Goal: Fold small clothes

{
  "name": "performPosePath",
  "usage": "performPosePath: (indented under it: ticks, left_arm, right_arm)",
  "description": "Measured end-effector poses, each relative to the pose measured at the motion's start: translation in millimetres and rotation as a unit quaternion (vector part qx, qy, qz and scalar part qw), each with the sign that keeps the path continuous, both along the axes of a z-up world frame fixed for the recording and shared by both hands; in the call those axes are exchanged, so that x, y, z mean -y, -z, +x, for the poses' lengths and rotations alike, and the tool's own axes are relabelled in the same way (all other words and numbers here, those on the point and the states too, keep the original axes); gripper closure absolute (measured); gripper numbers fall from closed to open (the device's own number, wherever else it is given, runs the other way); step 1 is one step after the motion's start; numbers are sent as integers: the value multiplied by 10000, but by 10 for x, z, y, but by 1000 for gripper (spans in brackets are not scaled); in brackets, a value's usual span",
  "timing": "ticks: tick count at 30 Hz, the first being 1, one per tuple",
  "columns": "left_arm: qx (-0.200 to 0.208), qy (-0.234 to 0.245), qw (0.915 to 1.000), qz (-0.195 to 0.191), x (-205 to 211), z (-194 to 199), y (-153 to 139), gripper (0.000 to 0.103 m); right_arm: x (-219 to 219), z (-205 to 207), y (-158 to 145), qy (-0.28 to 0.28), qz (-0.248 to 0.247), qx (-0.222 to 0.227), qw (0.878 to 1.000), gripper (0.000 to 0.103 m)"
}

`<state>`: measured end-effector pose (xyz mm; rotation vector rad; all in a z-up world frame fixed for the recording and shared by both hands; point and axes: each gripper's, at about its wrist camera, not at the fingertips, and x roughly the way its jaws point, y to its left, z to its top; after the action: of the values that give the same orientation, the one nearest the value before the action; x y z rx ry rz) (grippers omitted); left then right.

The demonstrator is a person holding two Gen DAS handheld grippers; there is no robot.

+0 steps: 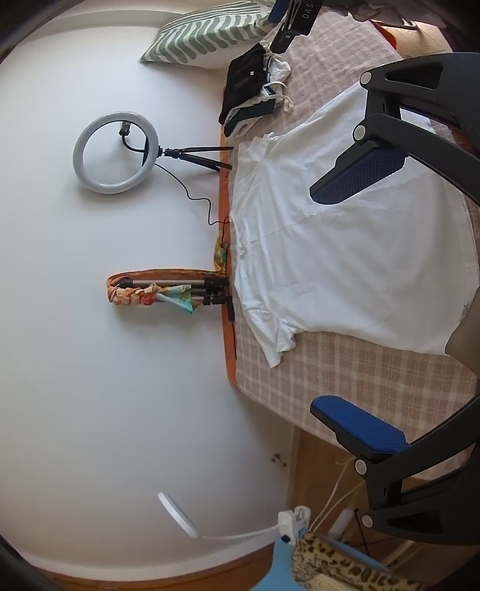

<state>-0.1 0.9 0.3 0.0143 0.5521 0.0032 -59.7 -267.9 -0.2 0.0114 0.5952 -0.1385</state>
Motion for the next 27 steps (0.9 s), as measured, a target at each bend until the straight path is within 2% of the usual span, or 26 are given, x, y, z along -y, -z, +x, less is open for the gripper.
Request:
performPosePath:
  ticks: [2,6,7,27]
  left_arm:
    - [146,-19,9999,-29,-21,-22,-10,0]
    - [126,-28,9999,-50,-97,-49,-3,0]
    - [99,-24,9999,56,-26,-19,7,0]
    - [65,-147,9999,-15,-77,-14,6,0]
  right_arm:
    - [6,3,2,-4,23,-12,10000,0]
    - [35,7,-6,-6,65,-31,10000,0]
    - [2,9,6,5,-26,-15,10000,0]
    - [-1,15,17,2,-24,-24,10000,0]
